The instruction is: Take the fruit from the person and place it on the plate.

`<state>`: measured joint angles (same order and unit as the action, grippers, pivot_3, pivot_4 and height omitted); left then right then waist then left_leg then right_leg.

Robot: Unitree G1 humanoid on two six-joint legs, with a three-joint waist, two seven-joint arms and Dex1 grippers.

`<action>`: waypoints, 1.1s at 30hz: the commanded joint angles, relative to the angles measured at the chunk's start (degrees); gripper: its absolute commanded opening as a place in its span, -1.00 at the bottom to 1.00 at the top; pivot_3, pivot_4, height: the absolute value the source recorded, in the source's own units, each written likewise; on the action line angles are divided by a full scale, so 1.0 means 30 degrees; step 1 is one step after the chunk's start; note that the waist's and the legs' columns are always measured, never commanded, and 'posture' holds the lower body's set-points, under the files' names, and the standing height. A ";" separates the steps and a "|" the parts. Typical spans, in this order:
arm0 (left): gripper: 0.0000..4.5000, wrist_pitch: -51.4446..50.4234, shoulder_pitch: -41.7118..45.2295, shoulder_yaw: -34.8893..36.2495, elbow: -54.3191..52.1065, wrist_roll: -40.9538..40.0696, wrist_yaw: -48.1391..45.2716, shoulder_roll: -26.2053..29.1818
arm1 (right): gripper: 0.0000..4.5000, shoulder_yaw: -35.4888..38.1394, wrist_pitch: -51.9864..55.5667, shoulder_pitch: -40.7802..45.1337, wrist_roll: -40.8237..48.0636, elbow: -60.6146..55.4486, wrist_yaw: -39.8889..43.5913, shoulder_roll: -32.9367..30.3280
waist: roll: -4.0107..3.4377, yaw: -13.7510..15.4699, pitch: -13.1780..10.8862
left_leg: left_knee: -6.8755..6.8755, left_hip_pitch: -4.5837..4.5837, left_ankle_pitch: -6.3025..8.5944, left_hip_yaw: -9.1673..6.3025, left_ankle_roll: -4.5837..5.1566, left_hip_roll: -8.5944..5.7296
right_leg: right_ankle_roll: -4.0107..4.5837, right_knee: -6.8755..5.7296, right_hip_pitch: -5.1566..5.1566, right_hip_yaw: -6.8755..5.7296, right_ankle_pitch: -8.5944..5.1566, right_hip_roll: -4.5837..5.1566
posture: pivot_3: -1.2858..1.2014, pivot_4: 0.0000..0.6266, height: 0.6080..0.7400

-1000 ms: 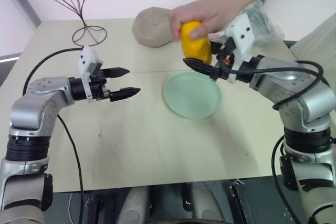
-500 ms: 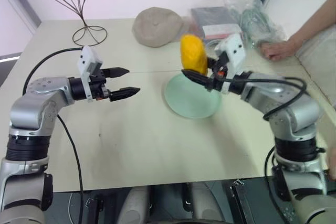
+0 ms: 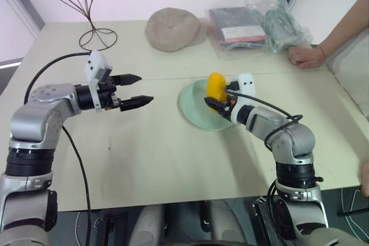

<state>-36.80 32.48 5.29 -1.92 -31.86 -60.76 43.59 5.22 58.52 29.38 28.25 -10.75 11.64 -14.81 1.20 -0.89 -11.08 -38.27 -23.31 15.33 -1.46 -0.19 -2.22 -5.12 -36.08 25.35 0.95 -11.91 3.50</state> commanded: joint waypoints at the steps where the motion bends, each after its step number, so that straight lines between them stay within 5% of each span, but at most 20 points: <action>1: 1.00 0.0050 0.0469 0.0209 -0.0452 -0.0070 0.0021 0.0223 | 0.09 0.0322 -0.0070 0.0044 -0.0261 -0.0066 -0.0319 0.0057 | 0.0000 -0.0008 0.0000 | 0.0000 0.0001 0.0000 0.0000 0.0000 0.0000 | 0.0000 0.0000 -0.0001 0.0000 0.0000 -0.0002 | 0.03 -0.52 1.00; 8: 1.00 0.0001 0.0466 0.0187 -0.0461 -0.0083 0.0010 0.0186 | 0.09 0.0149 0.0323 -0.0177 -0.0263 -0.0412 -0.0402 0.0156 | 0.0000 -0.0025 0.0000 | 0.0000 0.0001 0.0000 0.0001 0.0000 0.0000 | 0.0000 -0.0001 -0.0001 -0.0001 0.0000 -0.0016 | 0.03 -0.52 1.00; 11: 1.00 -0.0005 0.0473 0.0179 -0.0444 -0.0080 0.0016 0.0167 | 0.75 0.0045 0.0466 -0.0276 -0.0245 -0.0667 -0.0361 0.0166 | 0.0000 -0.0027 0.0000 | 0.0001 0.0001 0.0000 0.0001 0.0001 0.0000 | 0.0000 -0.0001 -0.0001 -0.0001 0.0000 -0.0020 | 0.03 -0.52 1.00; 13: 1.00 -0.0021 0.0445 0.0203 -0.0477 -0.0102 0.0019 0.0172 | 0.98 -0.0023 0.0509 -0.0233 -0.0289 -0.0825 -0.0311 0.0024 | 0.0000 -0.0026 0.0000 | 0.0001 0.0001 0.0000 0.0001 0.0001 0.0000 | 0.0000 -0.0001 -0.0001 -0.0001 0.0000 -0.0020 | 0.03 -0.52 1.00; 21: 1.00 -0.0045 0.0540 0.0188 -0.0462 -0.0171 -0.0018 0.0094 | 0.98 -0.1129 0.0006 0.0116 -0.0642 -0.3292 0.2041 -0.3363 | -0.0002 0.0028 -0.0001 | 0.0000 0.0000 0.0000 0.0002 0.0001 -0.0007 | -0.0001 0.0004 -0.0005 -0.0005 -0.0001 -0.0015 | 0.03 -0.52 1.00; 33: 1.00 -0.0016 0.0203 -0.0158 -0.0495 -0.0153 -0.1107 0.0414 | 0.98 0.4468 0.2855 -0.0611 0.4566 -0.8989 0.6743 -1.0074 | -0.0001 0.0066 -0.0001 | 0.0000 -0.0002 0.0002 -0.0004 0.0004 0.0002 | -0.0004 0.0025 -0.0021 -0.0010 -0.0003 -0.0002 | 0.03 -0.52 1.00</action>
<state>-37.19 32.68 4.50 -2.31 -31.93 -63.26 43.73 15.22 66.67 27.95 39.22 -34.73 29.77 -43.41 1.20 -0.69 -11.08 -38.27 -23.32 15.34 -1.48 -0.18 -2.21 -5.13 -35.99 25.28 0.93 -11.92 3.52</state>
